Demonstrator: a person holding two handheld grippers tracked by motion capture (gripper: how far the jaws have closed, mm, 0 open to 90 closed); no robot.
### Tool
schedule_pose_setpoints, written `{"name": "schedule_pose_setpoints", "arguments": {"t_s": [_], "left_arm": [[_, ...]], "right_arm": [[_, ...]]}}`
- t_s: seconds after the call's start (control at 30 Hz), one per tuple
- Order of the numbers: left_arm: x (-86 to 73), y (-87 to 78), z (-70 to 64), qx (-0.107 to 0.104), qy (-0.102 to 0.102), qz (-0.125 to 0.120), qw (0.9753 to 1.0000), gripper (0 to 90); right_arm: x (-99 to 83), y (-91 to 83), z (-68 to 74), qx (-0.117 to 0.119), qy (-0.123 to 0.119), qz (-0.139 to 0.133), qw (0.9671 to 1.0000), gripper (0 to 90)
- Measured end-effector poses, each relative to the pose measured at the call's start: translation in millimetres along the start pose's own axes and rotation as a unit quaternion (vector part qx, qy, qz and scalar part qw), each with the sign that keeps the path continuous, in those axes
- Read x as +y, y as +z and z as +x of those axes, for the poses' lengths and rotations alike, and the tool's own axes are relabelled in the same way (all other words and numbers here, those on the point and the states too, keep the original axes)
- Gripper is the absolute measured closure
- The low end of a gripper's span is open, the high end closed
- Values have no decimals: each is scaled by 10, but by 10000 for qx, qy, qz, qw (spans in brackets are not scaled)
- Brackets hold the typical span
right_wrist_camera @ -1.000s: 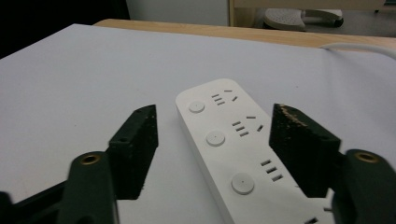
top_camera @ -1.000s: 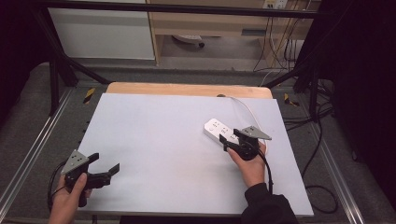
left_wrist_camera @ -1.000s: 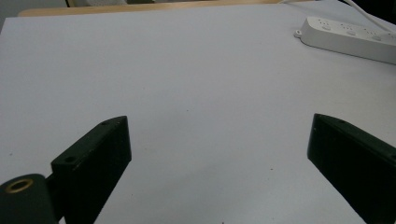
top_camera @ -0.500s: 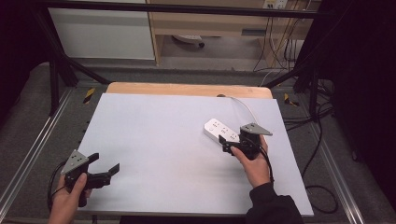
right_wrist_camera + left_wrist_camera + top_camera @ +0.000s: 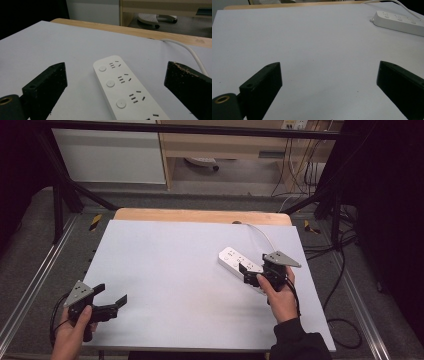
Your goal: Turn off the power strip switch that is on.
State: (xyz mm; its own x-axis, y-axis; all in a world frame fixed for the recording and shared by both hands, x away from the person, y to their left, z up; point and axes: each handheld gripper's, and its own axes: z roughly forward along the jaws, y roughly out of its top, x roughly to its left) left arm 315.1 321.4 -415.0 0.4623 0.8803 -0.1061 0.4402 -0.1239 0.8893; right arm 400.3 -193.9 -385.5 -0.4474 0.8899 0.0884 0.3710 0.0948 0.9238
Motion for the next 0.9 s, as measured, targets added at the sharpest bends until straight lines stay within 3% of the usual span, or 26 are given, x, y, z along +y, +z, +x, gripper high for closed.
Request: {"name": "schedule_pose_setpoints", "arguments": {"t_s": [0.27, 0.63, 0.9], "left_arm": [[-7, -8, 28, 49, 0, -12, 10000, 62], [-4, -19, 22, 60, 37, -20, 10000, 62], [-6, -15, 25, 57, 15, -9, 10000, 62]], "right_arm": [[21, -175, -75, 13, 39, -101, 9999, 52], [-100, -519, -212, -94, 84, -200, 9997, 55], [-179, -676, -318, -196, 132, -258, 9994, 54]]}}
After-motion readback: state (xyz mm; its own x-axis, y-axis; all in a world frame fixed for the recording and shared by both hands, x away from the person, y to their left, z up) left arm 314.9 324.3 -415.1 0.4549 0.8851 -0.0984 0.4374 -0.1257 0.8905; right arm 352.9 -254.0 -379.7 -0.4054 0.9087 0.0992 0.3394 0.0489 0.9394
